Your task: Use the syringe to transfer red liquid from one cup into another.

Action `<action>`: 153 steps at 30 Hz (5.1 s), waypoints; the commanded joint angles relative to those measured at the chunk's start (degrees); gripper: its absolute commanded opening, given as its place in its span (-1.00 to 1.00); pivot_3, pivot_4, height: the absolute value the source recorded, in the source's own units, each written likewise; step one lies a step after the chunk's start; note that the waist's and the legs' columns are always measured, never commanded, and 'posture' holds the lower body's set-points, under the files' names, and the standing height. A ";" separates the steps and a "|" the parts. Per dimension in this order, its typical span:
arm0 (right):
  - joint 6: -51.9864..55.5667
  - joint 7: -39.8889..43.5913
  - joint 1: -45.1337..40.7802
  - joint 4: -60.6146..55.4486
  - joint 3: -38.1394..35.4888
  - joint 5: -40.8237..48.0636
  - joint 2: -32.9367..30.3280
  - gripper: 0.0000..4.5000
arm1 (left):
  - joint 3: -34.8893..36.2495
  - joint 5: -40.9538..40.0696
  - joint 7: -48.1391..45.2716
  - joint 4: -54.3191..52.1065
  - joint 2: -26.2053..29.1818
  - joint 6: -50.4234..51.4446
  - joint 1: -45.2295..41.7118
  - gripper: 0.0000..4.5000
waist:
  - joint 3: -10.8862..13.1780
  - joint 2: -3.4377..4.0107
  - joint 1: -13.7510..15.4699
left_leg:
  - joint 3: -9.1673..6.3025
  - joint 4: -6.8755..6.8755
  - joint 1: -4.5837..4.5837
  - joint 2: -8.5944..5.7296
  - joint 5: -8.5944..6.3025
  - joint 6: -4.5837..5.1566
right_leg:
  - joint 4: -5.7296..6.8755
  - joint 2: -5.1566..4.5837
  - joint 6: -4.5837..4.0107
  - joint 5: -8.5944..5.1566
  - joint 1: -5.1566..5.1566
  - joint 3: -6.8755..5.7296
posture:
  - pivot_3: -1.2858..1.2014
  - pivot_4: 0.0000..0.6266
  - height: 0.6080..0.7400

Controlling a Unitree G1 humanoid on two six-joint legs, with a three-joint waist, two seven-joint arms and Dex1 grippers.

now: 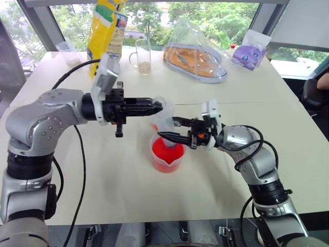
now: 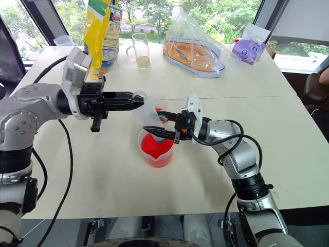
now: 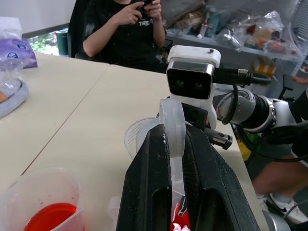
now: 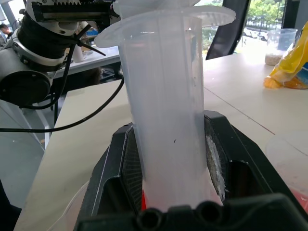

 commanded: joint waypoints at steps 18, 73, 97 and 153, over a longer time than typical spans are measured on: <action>5.25 3.20 0.64 -0.54 0.85 4.64 -1.34 -0.36 | 4.82 -0.42 -0.14 6.06 1.11 -0.85 -9.53 -0.96 | 0.00 0.00 -0.01 | -0.01 0.00 0.00 0.00 0.00 0.00 | 0.01 0.00 0.00 0.00 0.00 0.00 | 0.03 -0.52 1.00; 20.62 -8.18 -15.84 -3.35 -12.27 21.63 0.94 -0.36 | 15.29 -1.71 -3.94 3.75 12.11 -0.81 7.74 0.98 | 0.00 0.00 -0.03 | 0.00 0.00 0.00 0.02 0.00 0.00 | 0.02 -0.02 -0.01 0.00 0.00 -0.01 | 0.03 -0.52 1.00; -18.70 -0.04 -31.01 45.98 -8.24 -4.50 15.36 -0.36 | 13.46 0.31 5.74 5.58 5.74 -4.78 1.61 0.98 | 0.02 0.03 -0.10 | 0.01 -0.03 -0.04 -0.01 0.02 -0.04 | 0.00 -0.07 -0.03 0.02 -0.02 -0.01 | 0.03 -0.52 1.00; -13.02 -2.13 -30.25 35.21 -11.71 -4.68 12.32 -0.36 | -4.19 20.18 -1.27 23.19 -10.69 -12.68 -12.42 -0.97 | 0.02 0.04 -0.29 | 0.04 -0.03 -0.03 0.00 0.05 -0.08 | 0.08 -0.03 -0.02 0.02 -0.07 -0.01 | 0.03 -0.52 1.00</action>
